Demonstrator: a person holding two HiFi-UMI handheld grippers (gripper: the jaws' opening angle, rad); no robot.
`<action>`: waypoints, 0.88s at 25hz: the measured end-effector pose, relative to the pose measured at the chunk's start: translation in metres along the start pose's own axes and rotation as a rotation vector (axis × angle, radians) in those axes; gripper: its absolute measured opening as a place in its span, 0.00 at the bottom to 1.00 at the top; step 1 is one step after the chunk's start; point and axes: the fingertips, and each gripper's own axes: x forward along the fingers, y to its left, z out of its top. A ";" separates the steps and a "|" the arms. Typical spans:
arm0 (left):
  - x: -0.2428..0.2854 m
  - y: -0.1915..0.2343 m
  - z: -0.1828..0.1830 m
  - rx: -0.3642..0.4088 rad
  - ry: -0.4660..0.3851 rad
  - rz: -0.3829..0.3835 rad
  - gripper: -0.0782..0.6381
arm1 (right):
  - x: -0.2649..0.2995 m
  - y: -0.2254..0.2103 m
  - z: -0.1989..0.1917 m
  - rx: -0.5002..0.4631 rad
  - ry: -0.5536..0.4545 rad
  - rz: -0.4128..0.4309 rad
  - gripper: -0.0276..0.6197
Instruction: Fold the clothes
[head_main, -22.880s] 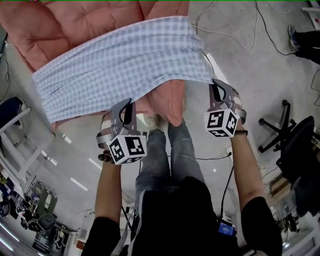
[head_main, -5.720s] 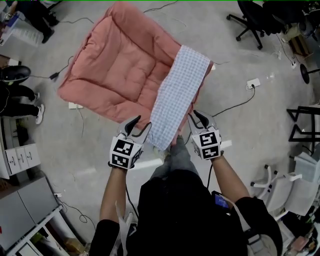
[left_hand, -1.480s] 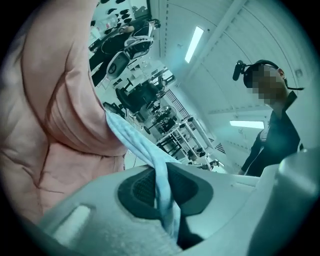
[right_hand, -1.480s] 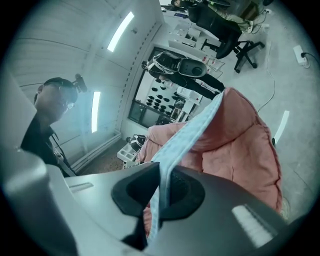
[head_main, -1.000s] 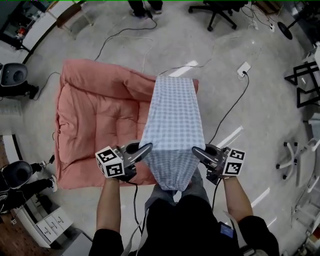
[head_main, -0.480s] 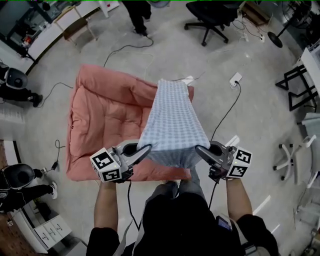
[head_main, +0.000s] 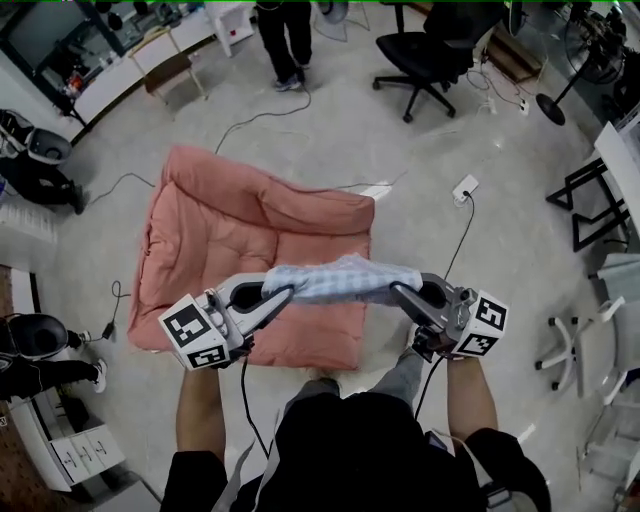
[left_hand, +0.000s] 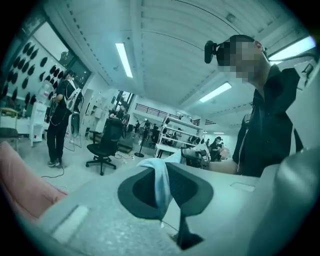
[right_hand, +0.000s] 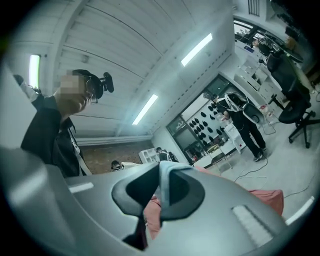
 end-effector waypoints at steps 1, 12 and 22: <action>0.010 -0.005 0.005 0.015 0.001 0.016 0.16 | -0.008 -0.005 0.007 -0.003 0.001 0.016 0.06; 0.158 -0.069 0.013 -0.032 -0.123 0.339 0.16 | -0.133 -0.063 0.098 0.033 0.204 0.309 0.06; 0.205 -0.067 0.017 -0.016 -0.106 0.520 0.16 | -0.143 -0.106 0.132 -0.029 0.264 0.340 0.06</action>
